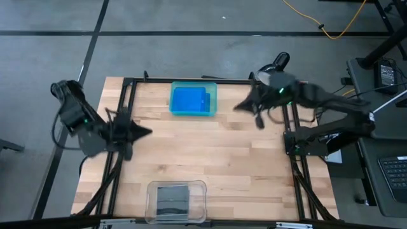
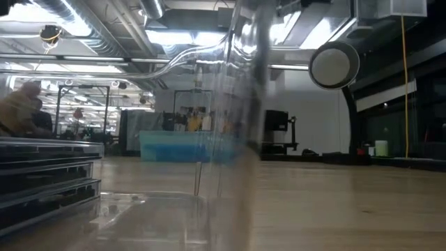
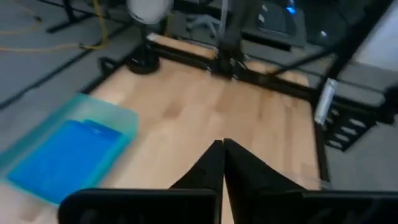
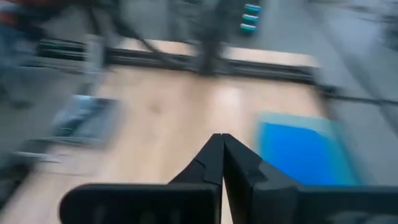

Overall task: Pick & place jewel cases by type
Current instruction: Return to Home Position

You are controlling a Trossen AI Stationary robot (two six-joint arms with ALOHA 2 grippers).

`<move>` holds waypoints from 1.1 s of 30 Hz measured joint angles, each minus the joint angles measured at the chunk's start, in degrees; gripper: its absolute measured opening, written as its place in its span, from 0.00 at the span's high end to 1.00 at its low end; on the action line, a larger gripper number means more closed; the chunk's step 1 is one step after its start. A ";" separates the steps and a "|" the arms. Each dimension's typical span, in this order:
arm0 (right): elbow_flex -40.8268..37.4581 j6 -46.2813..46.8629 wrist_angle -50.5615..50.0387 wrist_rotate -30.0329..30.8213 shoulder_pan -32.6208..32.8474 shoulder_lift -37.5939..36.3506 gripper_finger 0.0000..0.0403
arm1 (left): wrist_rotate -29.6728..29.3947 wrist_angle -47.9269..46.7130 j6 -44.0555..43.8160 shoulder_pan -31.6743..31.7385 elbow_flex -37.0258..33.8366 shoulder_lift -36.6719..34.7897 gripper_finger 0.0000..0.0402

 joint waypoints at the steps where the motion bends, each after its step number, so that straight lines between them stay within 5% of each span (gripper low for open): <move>1: 1.24 -1.25 -2.78 1.14 -1.83 -1.04 0.98 | -0.22 -0.06 1.02 0.99 0.00 -1.19 1.00; 8: 1.14 -9.31 -15.66 2.40 -14.03 -13.31 0.98 | -0.91 -4.76 5.28 8.99 0.00 -10.99 1.00; 13: -8.92 -9.76 -12.33 2.14 -18.95 -26.33 0.98 | -5.92 -9.90 -1.55 12.38 -3.70 -19.69 1.00; 16: -17.55 -5.33 -9.40 0.55 -19.51 -33.91 0.98 | -3.48 -7.75 -5.27 12.50 -10.20 -24.89 1.00; 20: -27.74 -0.43 -9.23 0.08 -19.49 -41.42 0.98 | 5.40 5.14 -6.11 12.47 -23.58 -31.30 1.00; 27: -33.94 1.45 1.08 -1.23 -19.49 -45.44 0.98 | 17.93 44.55 3.19 17.75 -49.18 -40.05 1.00; 33: -33.77 1.32 6.18 -0.20 -19.49 -43.59 0.98 | 31.64 49.50 4.74 33.03 -59.98 -46.38 1.00</move>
